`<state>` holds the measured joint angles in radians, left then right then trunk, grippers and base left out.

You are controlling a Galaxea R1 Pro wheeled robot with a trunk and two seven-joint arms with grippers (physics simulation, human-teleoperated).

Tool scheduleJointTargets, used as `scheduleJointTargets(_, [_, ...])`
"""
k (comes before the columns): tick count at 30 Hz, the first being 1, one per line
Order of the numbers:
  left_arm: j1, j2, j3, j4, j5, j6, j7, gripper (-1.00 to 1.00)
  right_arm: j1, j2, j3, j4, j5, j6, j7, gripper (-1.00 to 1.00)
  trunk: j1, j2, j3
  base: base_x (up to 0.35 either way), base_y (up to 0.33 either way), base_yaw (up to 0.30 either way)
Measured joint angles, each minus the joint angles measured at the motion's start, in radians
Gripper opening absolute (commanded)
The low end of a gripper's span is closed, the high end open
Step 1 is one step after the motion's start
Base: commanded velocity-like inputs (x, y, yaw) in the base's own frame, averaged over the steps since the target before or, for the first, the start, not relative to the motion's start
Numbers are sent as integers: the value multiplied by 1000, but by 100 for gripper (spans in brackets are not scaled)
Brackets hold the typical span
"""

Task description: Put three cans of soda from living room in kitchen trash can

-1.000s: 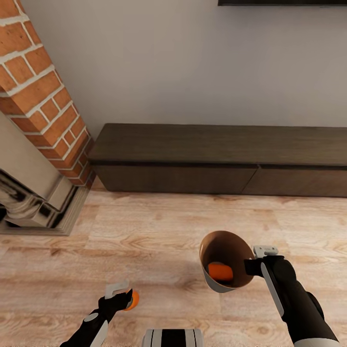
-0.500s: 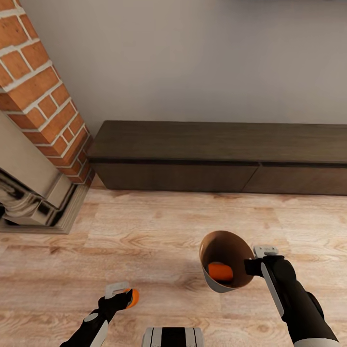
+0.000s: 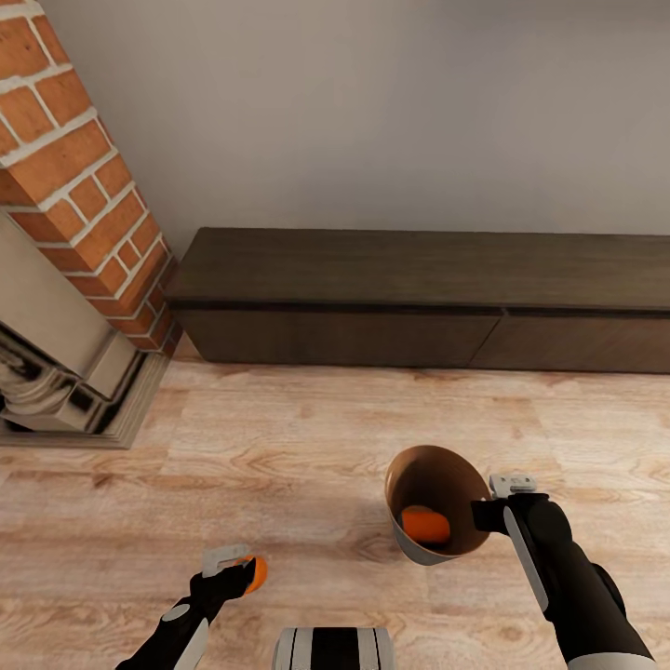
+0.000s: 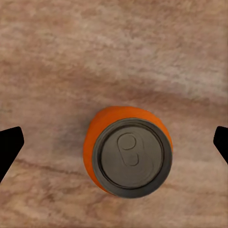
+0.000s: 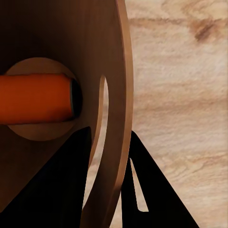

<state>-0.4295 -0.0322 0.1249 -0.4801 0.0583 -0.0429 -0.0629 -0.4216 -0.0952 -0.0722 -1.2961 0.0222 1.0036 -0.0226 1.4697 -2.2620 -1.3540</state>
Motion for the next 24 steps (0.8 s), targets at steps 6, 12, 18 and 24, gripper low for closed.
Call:
scheduleJointTargets(6, [0,0,-1,0,0,0,0,100,0,0,0,0,-12,0,0,-100,0,0,0,0,-81,0])
scheduleJointTargets(12, [0,0,0,0,0,0,0,100,0,0,0,0,8,0,0,-100,0,0,0,0,-51,0])
scheduleJointTargets(18, [0,0,0,0,0,0,0,100,0,0,0,0,3,0,0,-100,0,0,0,0,-8,0])
scheduleJointTargets(24, [0,0,0,0,0,0,0,100,0,0,0,-1,-4,0,0,-100,0,0,0,0,-1,0])
